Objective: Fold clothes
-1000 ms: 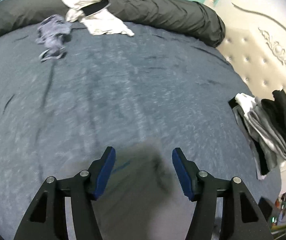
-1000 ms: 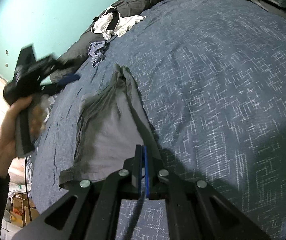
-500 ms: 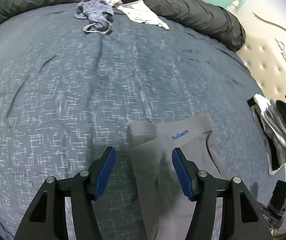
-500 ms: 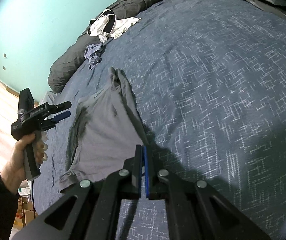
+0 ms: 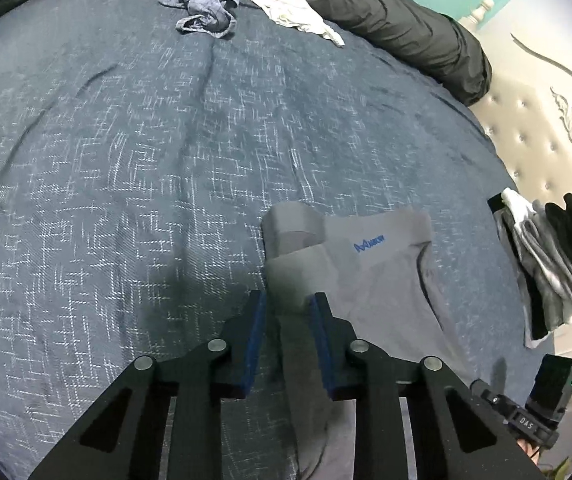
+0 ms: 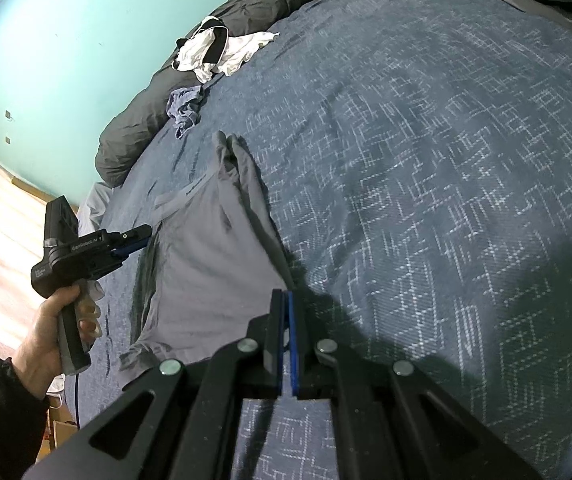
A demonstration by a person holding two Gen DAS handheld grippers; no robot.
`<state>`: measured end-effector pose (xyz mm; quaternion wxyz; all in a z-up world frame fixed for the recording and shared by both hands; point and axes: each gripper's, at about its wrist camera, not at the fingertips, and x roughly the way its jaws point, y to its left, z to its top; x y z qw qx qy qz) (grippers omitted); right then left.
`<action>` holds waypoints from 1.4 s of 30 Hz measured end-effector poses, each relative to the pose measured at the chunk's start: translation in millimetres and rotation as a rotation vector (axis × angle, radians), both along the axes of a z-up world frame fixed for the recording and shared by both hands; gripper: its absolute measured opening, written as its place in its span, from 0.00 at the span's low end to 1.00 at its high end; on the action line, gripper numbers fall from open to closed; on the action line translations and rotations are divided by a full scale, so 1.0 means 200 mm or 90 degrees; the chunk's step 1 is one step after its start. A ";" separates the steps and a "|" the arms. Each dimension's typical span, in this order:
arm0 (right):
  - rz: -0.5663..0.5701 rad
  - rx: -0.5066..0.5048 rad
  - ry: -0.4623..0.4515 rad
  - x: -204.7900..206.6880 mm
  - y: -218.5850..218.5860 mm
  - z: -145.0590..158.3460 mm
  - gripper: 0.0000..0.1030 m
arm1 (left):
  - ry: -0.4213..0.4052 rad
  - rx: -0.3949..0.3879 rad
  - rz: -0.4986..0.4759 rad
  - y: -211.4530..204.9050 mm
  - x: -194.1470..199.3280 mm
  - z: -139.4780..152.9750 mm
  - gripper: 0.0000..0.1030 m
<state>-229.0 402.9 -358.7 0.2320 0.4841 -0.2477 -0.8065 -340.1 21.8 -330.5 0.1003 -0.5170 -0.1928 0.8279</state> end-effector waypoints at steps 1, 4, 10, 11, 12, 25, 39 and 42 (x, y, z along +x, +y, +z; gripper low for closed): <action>0.001 0.001 0.000 0.00 0.00 0.00 0.02 | 0.001 0.002 0.000 0.00 0.00 0.00 0.07; 0.001 0.002 -0.001 0.00 0.01 0.00 0.02 | 0.003 0.011 0.001 -0.01 0.00 0.00 0.04; 0.000 0.002 -0.003 0.00 0.01 0.00 0.02 | 0.009 0.028 0.013 -0.04 0.01 0.01 0.03; 0.000 0.002 -0.003 0.00 0.01 0.00 0.02 | 0.010 0.032 0.019 -0.05 0.01 0.01 0.03; 0.000 0.002 -0.004 0.00 0.01 0.00 0.02 | 0.012 0.037 0.025 -0.06 0.01 0.02 0.03; 0.010 0.005 -0.008 -0.01 0.00 -0.01 0.02 | -0.007 0.059 0.077 -0.09 -0.09 0.01 0.03; 0.015 0.009 -0.010 0.01 -0.01 0.00 0.02 | -0.034 0.088 0.084 -0.06 -0.17 -0.04 0.03; 0.014 0.008 -0.012 0.01 -0.01 -0.01 0.02 | -0.039 0.045 0.066 -0.04 -0.17 -0.02 0.03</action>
